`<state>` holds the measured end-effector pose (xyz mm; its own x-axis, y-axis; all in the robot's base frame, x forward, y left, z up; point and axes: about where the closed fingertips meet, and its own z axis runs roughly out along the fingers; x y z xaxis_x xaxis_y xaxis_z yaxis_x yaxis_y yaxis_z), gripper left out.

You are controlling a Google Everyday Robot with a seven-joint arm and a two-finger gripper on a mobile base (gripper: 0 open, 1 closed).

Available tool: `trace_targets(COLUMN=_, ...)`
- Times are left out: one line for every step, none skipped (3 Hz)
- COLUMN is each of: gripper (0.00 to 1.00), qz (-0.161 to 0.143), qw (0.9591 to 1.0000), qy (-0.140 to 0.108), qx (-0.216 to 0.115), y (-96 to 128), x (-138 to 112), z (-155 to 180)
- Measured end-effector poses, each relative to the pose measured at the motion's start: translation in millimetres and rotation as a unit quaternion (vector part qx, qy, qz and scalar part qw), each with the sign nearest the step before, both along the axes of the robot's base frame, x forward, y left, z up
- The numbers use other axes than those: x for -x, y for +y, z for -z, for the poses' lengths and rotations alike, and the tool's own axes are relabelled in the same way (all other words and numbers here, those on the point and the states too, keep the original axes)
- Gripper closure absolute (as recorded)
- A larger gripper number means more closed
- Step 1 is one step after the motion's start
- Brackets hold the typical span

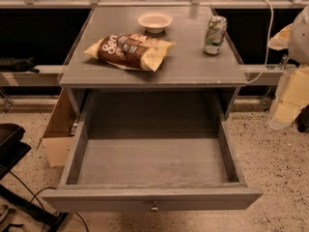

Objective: Place 7up can into top drawer

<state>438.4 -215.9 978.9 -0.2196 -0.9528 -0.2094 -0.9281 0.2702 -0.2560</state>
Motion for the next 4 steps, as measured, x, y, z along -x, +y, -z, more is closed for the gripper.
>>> trace_targets(gripper=0.0, qz=0.001, qw=1.0, qy=-0.008, qx=-0.004, y=0.3, x=-0.7, z=-1.9)
trace_targets(gripper=0.0, qz=0.006, qw=0.9992, qy=-0.024, qx=-0.031, y=-2.8, x=-12.9, z=4.6)
trace_targets(gripper=0.0, qz=0.033, qw=0.9889, qy=-0.064, qx=-0.13, y=-34.8, x=-53.1, z=34.4)
trace_targets(gripper=0.0, qz=0.045, qw=0.961, qy=-0.118, qx=-0.246, y=-49.6, x=-106.2, z=64.8)
